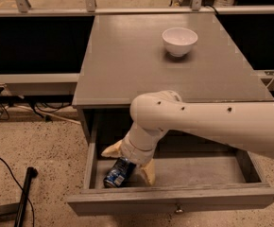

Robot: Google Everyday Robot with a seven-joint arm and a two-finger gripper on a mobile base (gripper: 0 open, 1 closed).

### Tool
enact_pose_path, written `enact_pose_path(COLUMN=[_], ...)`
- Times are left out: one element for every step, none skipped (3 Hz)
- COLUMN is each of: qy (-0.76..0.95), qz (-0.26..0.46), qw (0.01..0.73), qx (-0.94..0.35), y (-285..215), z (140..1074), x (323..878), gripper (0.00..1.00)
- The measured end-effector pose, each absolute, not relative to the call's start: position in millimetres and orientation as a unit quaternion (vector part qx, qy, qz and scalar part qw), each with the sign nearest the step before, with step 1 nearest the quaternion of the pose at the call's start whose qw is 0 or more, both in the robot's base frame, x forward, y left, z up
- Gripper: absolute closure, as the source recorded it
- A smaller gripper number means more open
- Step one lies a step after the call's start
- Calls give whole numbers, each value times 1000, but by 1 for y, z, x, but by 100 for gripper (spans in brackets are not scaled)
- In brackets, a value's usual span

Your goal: Pick pepsi can from top drawer and place on counter

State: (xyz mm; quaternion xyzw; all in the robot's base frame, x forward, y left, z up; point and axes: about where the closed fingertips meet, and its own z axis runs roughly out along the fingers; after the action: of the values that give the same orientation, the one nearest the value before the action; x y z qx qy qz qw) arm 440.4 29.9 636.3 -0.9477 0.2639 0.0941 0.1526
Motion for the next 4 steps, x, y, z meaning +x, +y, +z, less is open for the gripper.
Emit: enact_pose_path(qy=[198, 161, 147, 141], qz=[77, 56, 33, 17], qw=[113, 96, 88, 82], qx=[-970, -981, -985, -986], y=[35, 38, 38, 37], z=[626, 620, 617, 616], x=[430, 427, 428, 428], gripper=[0, 0, 16, 40])
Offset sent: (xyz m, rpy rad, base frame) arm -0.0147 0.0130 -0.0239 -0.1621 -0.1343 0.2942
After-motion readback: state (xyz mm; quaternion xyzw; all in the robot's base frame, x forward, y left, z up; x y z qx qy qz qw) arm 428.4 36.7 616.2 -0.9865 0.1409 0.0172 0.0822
